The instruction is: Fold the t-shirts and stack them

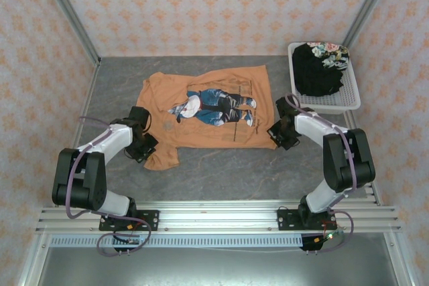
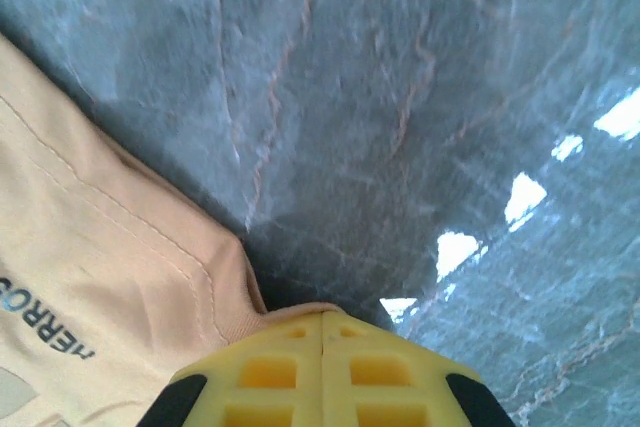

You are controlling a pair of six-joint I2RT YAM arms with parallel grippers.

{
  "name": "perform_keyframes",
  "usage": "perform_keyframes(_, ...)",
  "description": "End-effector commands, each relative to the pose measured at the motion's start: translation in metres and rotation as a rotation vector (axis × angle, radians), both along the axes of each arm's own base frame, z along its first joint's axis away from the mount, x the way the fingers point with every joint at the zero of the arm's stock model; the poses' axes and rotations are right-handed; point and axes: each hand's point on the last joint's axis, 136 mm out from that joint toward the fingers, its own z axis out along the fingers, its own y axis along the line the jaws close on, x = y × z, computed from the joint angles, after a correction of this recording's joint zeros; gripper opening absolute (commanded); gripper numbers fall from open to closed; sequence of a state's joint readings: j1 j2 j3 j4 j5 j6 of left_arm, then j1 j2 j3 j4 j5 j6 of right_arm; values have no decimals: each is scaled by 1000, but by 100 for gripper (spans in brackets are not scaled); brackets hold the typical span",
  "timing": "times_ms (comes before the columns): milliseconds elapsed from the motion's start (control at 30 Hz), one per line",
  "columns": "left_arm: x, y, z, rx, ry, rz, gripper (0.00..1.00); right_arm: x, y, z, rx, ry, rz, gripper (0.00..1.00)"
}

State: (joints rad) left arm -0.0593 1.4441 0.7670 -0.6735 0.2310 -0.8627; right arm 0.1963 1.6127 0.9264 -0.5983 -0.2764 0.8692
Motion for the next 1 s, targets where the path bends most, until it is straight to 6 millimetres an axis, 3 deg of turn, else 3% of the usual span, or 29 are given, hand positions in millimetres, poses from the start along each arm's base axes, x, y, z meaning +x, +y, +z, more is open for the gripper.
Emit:
perform_keyframes(0, -6, 3, 5, 30, 3, -20, 5, 7, -13, 6, -60, 0, 30, 0)
perform_keyframes(167, -6, 1, 7, 18, -3, -23, 4, 7, -13, 20, -62, -14, 61, 0)
perform_keyframes(267, -7, -1, 7, 8, -9, -19, 3, -7, -13, 31, -51, -36, 47, 20)
perform_keyframes(500, -11, -4, 6, -18, -18, -4, 2, -35, 19, 31, 70, -34, -4, 44)
perform_keyframes(667, -12, -5, 6, -23, -21, -5, 2, -34, 27, 18, 110, -16, -77, 49)
perform_keyframes(967, -11, -5, 10, -26, -41, -3, 0, -12, 35, -7, 134, 10, -136, 48)
